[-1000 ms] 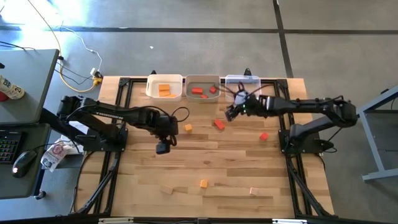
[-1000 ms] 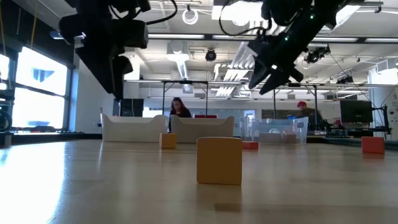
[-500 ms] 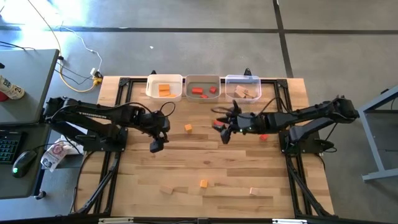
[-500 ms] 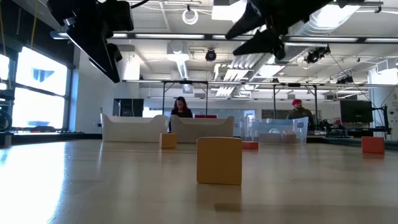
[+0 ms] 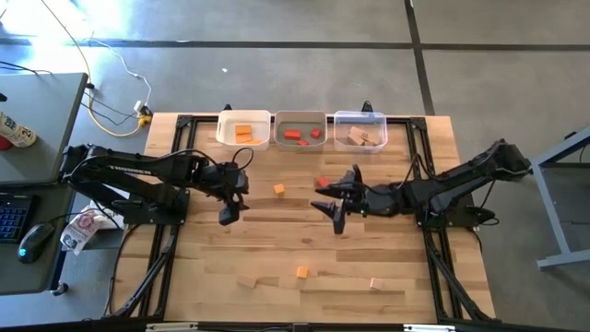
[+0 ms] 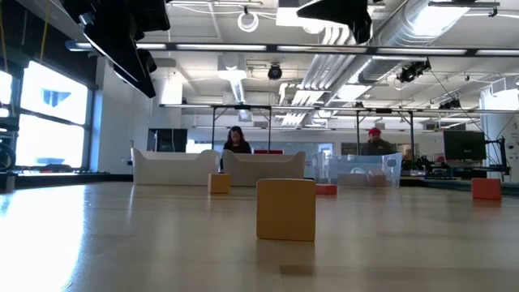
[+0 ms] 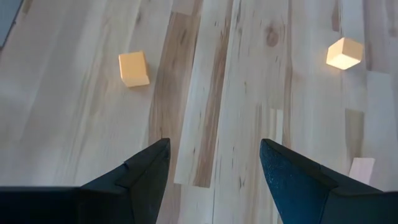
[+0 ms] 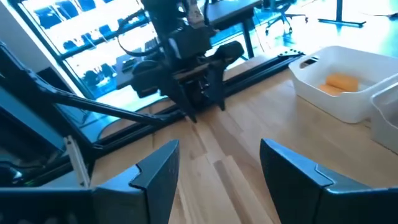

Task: Sort & place blocks by color
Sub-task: Put the yellow block into the white bin

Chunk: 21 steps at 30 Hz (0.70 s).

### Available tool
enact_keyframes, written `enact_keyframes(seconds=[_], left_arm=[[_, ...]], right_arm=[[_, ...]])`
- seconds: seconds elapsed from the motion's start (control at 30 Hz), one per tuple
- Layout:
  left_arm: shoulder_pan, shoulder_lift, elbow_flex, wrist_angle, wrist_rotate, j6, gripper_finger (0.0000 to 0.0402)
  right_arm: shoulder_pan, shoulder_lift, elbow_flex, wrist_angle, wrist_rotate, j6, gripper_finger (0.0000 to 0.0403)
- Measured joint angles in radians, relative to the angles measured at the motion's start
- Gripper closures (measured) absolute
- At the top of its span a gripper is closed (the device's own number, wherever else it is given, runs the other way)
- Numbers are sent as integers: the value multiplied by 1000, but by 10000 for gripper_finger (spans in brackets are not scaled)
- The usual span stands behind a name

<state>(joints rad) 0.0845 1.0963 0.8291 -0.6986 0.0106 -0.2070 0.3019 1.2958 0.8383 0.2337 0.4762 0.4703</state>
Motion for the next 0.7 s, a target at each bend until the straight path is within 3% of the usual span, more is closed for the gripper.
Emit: enact_keyframes(seconds=[0.23, 0.5, 0.7], left_arm=[[0, 0, 0, 0, 0, 0, 167], [0, 0, 0, 0, 0, -3, 167], [0, 1, 0, -1, 0, -3, 167]], right_arm=[[54, 75, 57, 35, -5, -42, 194], [66, 205, 293, -332, -7, -52, 194], [85, 315, 343, -425, -74, -44, 194]])
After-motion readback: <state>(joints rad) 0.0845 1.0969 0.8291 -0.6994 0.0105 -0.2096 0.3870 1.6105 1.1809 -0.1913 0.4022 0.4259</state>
